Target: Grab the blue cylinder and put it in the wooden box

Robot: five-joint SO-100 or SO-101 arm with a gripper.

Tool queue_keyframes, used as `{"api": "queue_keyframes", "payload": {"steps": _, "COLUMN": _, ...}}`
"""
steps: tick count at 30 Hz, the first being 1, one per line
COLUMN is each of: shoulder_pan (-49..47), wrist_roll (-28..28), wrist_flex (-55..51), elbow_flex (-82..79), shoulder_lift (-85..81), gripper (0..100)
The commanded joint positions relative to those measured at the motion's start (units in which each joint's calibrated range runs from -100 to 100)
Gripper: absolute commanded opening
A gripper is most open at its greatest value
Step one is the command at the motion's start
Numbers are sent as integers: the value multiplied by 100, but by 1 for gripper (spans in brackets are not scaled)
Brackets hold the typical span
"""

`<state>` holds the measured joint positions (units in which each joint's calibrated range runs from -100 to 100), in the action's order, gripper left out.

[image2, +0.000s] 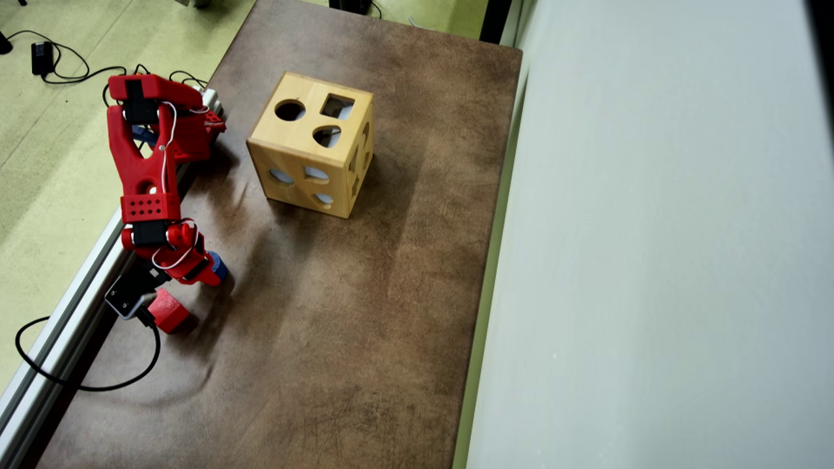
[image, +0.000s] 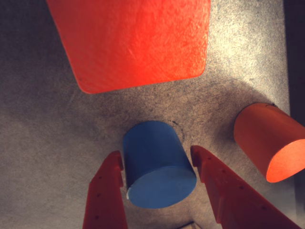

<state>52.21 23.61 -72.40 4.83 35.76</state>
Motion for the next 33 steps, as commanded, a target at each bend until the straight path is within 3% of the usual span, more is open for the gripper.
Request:
{"api": "queue_keyframes", "payload": {"steps": 1, "shoulder_pan": -95, "wrist_roll": 34, "wrist_flex": -10, "elbow_flex": 206, "shoulder_lift": -82, "gripper": 23}}
{"api": "queue_keyframes", "payload": {"steps": 18, "shoulder_pan": -162, "wrist_roll": 20, "wrist_flex": -10, "elbow_flex": 206, "shoulder_lift": -65, "gripper": 22}}
{"api": "queue_keyframes", "payload": {"steps": 26, "shoulder_pan": -162, "wrist_roll": -10, "wrist_flex": -2, "elbow_flex": 215, "shoulder_lift": -73, "gripper": 8}}
{"api": "queue_keyframes", "payload": {"steps": 33, "shoulder_pan": -176, "wrist_roll": -24, "wrist_flex": -2, "elbow_flex": 215, "shoulder_lift": -285, "gripper": 7}}
